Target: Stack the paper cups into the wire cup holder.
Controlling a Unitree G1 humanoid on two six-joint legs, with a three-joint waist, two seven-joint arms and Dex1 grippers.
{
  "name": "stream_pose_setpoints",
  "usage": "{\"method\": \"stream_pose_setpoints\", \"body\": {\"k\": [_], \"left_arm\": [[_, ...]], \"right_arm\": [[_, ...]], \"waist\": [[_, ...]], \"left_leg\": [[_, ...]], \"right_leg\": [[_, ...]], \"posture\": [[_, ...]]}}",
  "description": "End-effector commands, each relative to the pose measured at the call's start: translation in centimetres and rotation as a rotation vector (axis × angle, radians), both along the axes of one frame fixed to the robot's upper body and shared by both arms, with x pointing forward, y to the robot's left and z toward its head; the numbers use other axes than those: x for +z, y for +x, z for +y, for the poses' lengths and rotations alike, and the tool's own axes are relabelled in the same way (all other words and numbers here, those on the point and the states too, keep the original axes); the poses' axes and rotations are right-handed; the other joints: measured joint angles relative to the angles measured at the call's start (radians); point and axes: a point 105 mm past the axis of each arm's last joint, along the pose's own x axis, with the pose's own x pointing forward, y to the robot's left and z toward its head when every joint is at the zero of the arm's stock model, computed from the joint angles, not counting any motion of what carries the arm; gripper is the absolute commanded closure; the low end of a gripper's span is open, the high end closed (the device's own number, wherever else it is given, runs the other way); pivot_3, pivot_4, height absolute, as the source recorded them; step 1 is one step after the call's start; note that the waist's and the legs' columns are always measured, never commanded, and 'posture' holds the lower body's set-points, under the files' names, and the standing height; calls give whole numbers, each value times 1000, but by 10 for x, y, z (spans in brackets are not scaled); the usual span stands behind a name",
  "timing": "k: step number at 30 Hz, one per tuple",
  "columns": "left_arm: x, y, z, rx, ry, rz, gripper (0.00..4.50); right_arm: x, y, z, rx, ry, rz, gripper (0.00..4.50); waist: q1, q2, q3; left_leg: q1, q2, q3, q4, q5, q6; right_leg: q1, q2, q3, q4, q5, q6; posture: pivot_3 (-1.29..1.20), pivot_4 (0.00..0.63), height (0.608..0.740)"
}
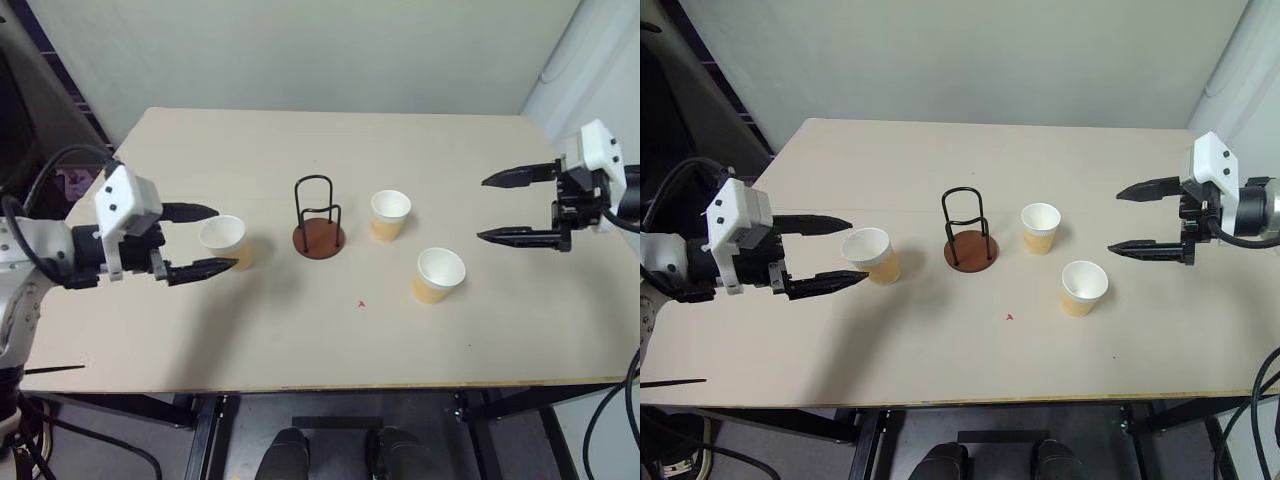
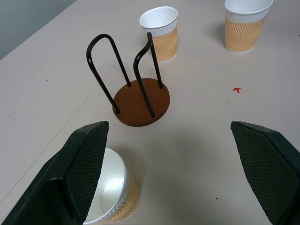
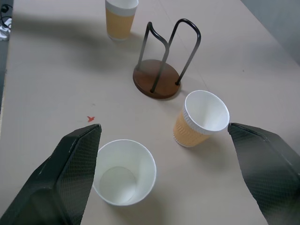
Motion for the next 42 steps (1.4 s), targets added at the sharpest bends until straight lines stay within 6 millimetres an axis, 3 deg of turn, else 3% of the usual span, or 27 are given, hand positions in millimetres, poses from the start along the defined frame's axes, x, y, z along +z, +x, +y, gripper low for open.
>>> {"method": "stream_pose_setpoints", "body": {"k": [1, 5, 7, 11, 14, 17, 23, 26, 29, 33, 37, 39, 42], "left_arm": [[11, -1, 2, -2, 25, -43, 37], [11, 0, 4, 7, 27, -47, 37], [10, 5, -5, -4, 0, -66, 37], [0, 47, -36, 38, -54, -125, 37], [-12, 75, -50, 76, -110, -77, 37], [-22, 93, -70, 68, -125, -56, 37], [-35, 114, -109, 26, -190, -16, 37], [-43, 123, -119, 27, -194, 11, 560], [-52, 127, -126, 30, -172, 14, 1594], [-49, 131, -129, 35, -200, -16, 3076], [-35, 117, -135, -72, -257, -15, 4492], [-28, 101, -142, -169, -283, -2, 4492], [-27, 60, -156, -364, -258, 57, 4492]], "right_arm": [[15, -4, -3, -9, 9, -60, 0], [15, -4, -2, -8, 10, -58, 0], [15, -3, -1, -7, 10, -59, 0], [18, -2, 0, -14, 16, -76, 0], [21, -4, -3, -40, 15, -91, 0], [22, -7, -8, -67, 11, -95, 0], [24, -14, -15, -123, 6, -107, 0], [26, -19, -18, -138, 3, -108, 0], [26, -21, -20, -153, 0, -108, 0], [26, -24, -21, -161, 1, -109, 0], [26, -24, -23, -172, 2, -108, 0], [26, -23, -23, -173, 4, -110, 0], [26, -23, -23, -171, 3, -110, 0]], "waist": [[0, 0, 0], [0, 0, 0], [0, 0, 0], [20, 1, 0], [21, 1, 0], [21, 1, 0], [24, 1, 0], [26, 1, 0], [26, 0, 0], [26, 0, 0], [26, 0, 0], [26, 0, 0], [25, 0, 0]], "left_leg": [[0, 0, 0, 0, 0, 0], [0, 0, 0, 0, 0, 0], [0, 0, 0, 0, 0, 0], [1, -2, -1, 3, 1, 2], [1, -2, -1, 7, 1, 3], [0, -2, 1, 8, 1, 4], [-2, -2, 12, 15, -1, 3], [-3, -3, 19, 17, -1, 2], [-3, -4, 22, 18, -2, 1], [-2, -12, 24, 19, -2, 2], [-2, -15, 28, 23, -5, 7], [-3, -16, 30, 28, -9, 13], [-5, -17, 30, 34, -11, 14]], "right_leg": [[0, 0, 0, 0, 0, 0], [0, 0, 1, 0, 0, 0], [0, 0, 1, 0, 0, 0], [3, 0, 1, 0, 0, 2], [4, -1, 2, 0, 2, 5], [4, -2, 2, -1, 8, 15], [5, 0, 2, -2, 8, 21], [6, 0, 4, -2, 7, 23], [6, 0, 7, -3, 6, 26], [6, 1, 15, -2, 5, 32], [6, 1, 23, -2, 4, 38], [6, 1, 26, -2, 4, 42], [6, 1, 28, -2, 2, 45]], "posture": [[0, 150, 740], [0, 150, 740], [0, 150, 740], [0, 150, 740], [0, 150, 740], [0, 150, 740], [0, 150, 740], [0, 150, 740], [0, 150, 740], [0, 150, 740], [0, 150, 740], [0, 150, 740], [0, 150, 740]]}}
